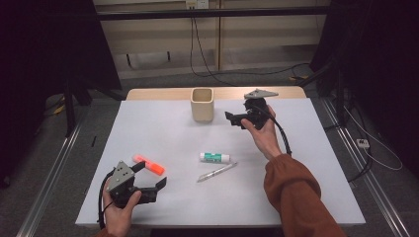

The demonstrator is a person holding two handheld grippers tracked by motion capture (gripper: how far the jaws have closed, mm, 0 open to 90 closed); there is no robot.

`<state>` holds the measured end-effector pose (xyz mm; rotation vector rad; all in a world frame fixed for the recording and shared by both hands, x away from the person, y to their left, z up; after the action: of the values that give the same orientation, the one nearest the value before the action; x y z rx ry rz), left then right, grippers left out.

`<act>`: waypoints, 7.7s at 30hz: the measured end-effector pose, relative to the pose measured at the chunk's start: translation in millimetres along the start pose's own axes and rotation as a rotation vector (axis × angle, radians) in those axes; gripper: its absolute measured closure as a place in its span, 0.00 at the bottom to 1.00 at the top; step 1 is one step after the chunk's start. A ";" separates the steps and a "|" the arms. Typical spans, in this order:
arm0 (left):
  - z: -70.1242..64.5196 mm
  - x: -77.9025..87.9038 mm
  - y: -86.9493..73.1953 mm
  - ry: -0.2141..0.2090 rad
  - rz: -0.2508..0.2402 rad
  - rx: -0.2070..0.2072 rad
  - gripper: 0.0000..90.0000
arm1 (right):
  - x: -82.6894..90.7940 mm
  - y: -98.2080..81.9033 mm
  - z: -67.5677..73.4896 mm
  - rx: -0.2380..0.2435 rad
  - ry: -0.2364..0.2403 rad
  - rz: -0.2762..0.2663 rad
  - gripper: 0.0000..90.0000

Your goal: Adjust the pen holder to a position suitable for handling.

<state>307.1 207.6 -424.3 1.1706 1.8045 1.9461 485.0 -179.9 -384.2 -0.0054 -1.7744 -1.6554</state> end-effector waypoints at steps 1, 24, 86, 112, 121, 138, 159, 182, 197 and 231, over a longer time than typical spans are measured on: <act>0.2 0.1 0.0 0.000 0.000 0.001 0.07 | -4.3 4.1 -2.4 -0.004 0.002 0.004 0.09; -0.1 0.3 -0.5 -0.027 0.006 0.013 0.07 | -95.6 73.6 3.3 0.025 0.070 0.080 0.32; -2.9 -2.2 -1.4 -0.054 0.032 0.008 0.07 | -133.3 65.4 -2.0 0.046 0.135 0.191 0.78; -3.8 -5.2 -1.6 -0.050 0.041 0.003 0.07 | -36.7 37.0 -18.3 0.038 0.120 0.166 0.78; -4.3 -6.6 -1.9 -0.048 0.044 -0.002 0.07 | -13.5 15.3 -17.6 0.035 0.124 0.172 0.78; -4.2 -6.8 -1.9 -0.048 0.051 -0.004 0.07 | -16.7 0.2 0.9 0.038 0.148 0.189 0.78; -4.1 -7.7 -2.3 -0.048 0.059 -0.006 0.07 | -23.3 -2.9 2.3 0.032 0.169 0.180 0.78; -2.4 -7.0 -3.3 -0.040 0.062 0.005 0.07 | -12.2 -5.0 -1.2 -0.009 0.167 0.104 0.48; -3.1 -7.6 -3.5 -0.039 0.069 -0.004 0.07 | 6.6 -5.0 -1.5 -0.011 0.146 0.040 0.13; -2.0 -6.7 -5.3 -0.031 0.071 -0.004 0.08 | 76.3 -67.1 -7.6 -0.031 0.055 0.000 0.09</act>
<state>308.3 202.9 -431.6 1.2731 1.7658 1.9573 400.8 -232.8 -406.6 0.0256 -1.7075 -1.6675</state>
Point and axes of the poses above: each handheld gripper's, and its own axes: x roughly backward along the jaws, y roughly out of its top, z roughly to its left, the point moved 1 cm from there along -x, roughly forward along the jaws, and after that the axes turned 1 degree about -y, right-handed, at the moved point
